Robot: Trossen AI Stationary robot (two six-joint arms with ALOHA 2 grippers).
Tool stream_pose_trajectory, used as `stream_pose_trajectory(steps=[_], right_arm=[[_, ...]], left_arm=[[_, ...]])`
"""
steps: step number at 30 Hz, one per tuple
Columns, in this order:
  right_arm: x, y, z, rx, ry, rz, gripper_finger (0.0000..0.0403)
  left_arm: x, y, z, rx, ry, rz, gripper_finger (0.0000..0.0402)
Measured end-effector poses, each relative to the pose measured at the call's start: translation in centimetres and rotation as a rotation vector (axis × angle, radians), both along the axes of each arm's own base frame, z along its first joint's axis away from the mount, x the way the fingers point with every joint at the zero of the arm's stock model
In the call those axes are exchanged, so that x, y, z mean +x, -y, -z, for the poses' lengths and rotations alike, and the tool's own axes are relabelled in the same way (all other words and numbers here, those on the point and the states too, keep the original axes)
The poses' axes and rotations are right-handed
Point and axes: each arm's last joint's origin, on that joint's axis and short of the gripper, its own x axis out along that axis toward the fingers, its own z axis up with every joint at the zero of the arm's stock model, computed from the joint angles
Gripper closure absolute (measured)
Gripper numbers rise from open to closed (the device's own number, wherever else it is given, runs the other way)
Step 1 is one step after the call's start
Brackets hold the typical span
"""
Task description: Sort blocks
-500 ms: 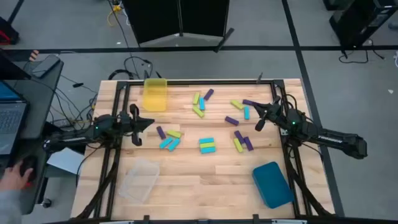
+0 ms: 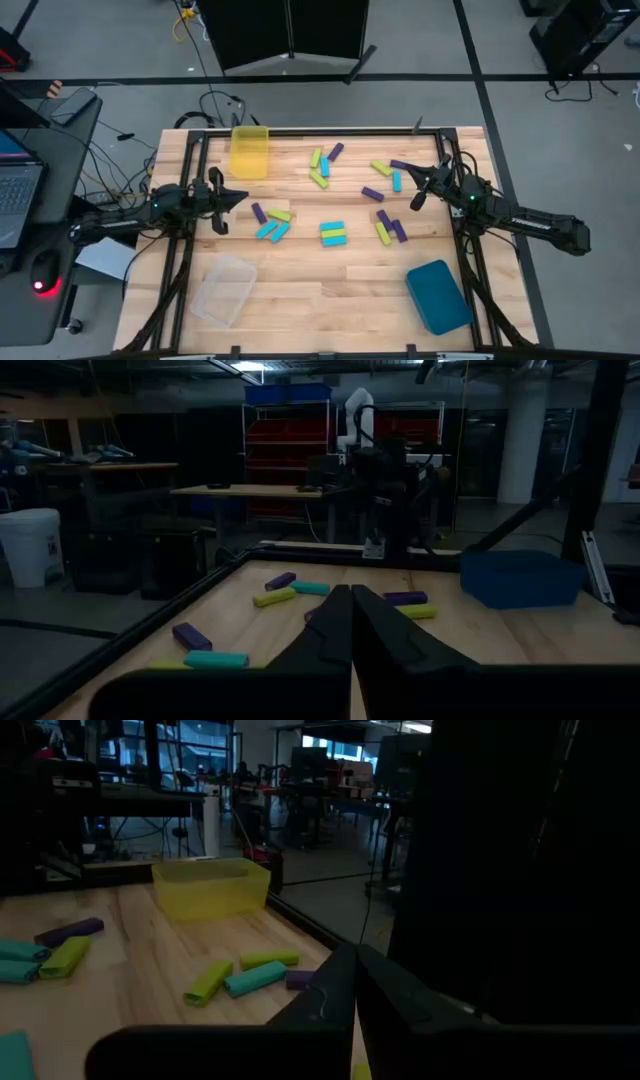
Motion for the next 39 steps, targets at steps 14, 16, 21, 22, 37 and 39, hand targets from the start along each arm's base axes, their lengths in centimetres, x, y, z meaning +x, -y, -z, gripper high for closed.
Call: stream_pose_trajectory(steps=[14, 16, 21, 22, 37, 39], right_arm=[[0.0, 0.0, 0.0, 0.0, 0.0, 0.0, 0.038], [0.0, 0.0, 0.0, 0.0, -0.001, 0.0, 0.038], [0.0, 0.0, 0.0, 0.0, 0.0, 0.0, 0.038], [0.0, 0.0, 0.0, 0.0, 0.0, 0.0, 0.038], [0.0, 0.0, 0.0, 0.0, 0.0, 0.0, 0.038], [0.0, 0.0, 0.0, 0.0, 0.0, 0.0, 0.038]], left_arm=[[0.0, 0.0, 0.0, 0.001, 0.0, 0.0, 0.0392], [0.0, 0.0, -0.3, 0.103, 0.006, -0.03, 0.0392], [-0.3, -0.2, -1.3, 0.407, 0.036, -0.153, 0.0392], [-0.3, -0.2, -1.4, 0.418, 0.05, -0.159, 0.0392], [-0.4, -0.1, -1.7, 0.276, 0.12, -0.126, 0.0392], [-0.4, -0.1, -1.7, 0.232, 0.131, -0.116, 0.0392]])
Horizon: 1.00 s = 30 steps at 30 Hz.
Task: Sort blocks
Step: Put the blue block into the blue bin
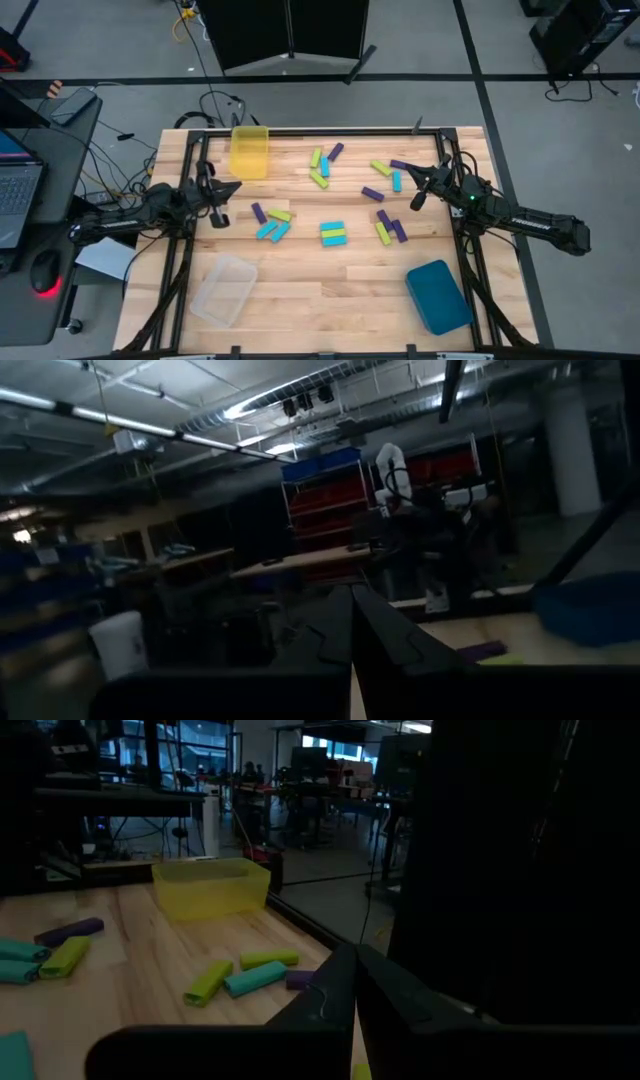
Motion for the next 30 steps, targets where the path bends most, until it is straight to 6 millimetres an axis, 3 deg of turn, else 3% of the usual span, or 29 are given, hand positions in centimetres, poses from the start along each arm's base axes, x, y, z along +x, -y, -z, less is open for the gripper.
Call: stream_pose_trajectory(steps=[7, 13, 30], right_arm=[[0.0, 0.0, 0.0, 0.0, 0.0, 0.0, 0.038], [0.0, 0.0, 0.0, 0.0, 0.0, 0.0, 0.038], [0.0, 0.0, 0.0, 0.0, 0.0, 0.0, 0.038]], left_arm=[[0.0, 0.1, -0.1, -0.174, 0.055, 0.087, 0.0392], [0.6, 0.3, -0.4, -0.282, -0.02, 0.226, 0.0392], [6.2, 1.2, -2.2, -0.576, -0.535, 0.193, 0.0385]])
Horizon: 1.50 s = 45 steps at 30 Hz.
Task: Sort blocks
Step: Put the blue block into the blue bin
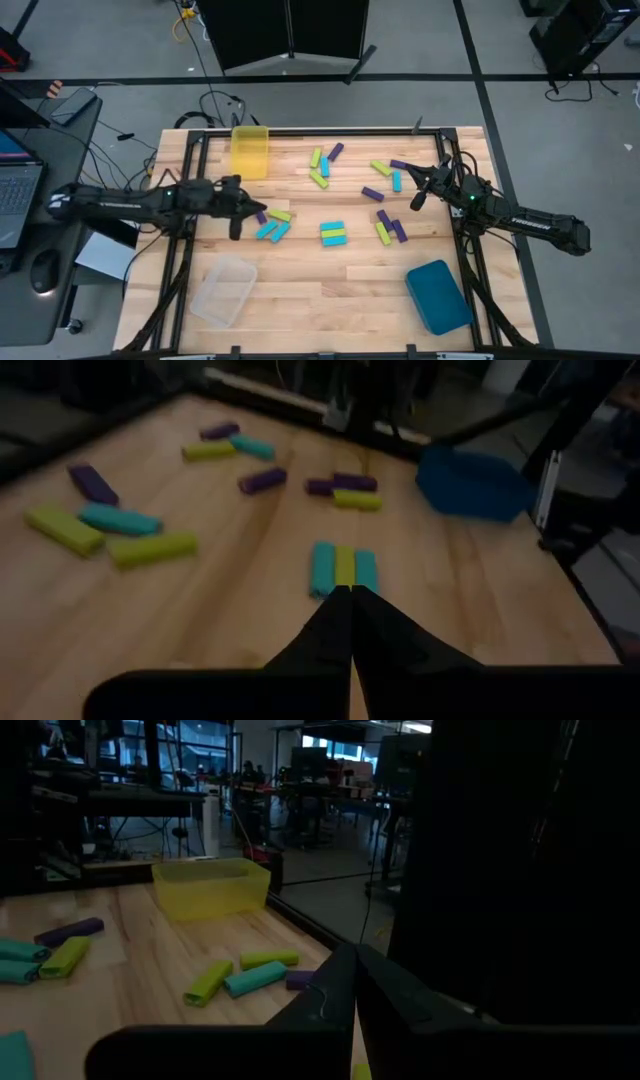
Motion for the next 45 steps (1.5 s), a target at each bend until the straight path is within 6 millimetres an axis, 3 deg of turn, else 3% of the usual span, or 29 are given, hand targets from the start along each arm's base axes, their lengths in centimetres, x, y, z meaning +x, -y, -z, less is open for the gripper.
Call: stream_pose_trajectory(steps=[11, 24, 32, 39, 45], right_arm=[[0.0, 0.0, 0.0, 0.0, 0.0, 0.0, 0.038], [0.0, 0.0, 0.0, 0.0, 0.0, 0.0, 0.038], [0.0, 0.0, 0.0, 0.0, 0.0, 0.0, 0.038], [0.0, 0.0, 0.0, 0.0, 0.0, 0.0, 0.038], [0.0, 0.0, 0.0, 0.0, 0.0, 0.0, 0.038]], left_arm=[[2.5, 1.5, -1.1, -0.123, -0.438, -0.084, 0.0385], [4.8, 2.8, 2.1, -0.308, -0.722, -0.164, 0.038], [5.6, 2.9, 3.7, -0.291, -0.811, -0.159, 0.0312], [5.7, 2.9, 3.8, -0.262, -0.821, -0.145, 0.0239], [5.9, 2.9, 3.9, -0.232, -0.81, -0.15, 0.0207]])
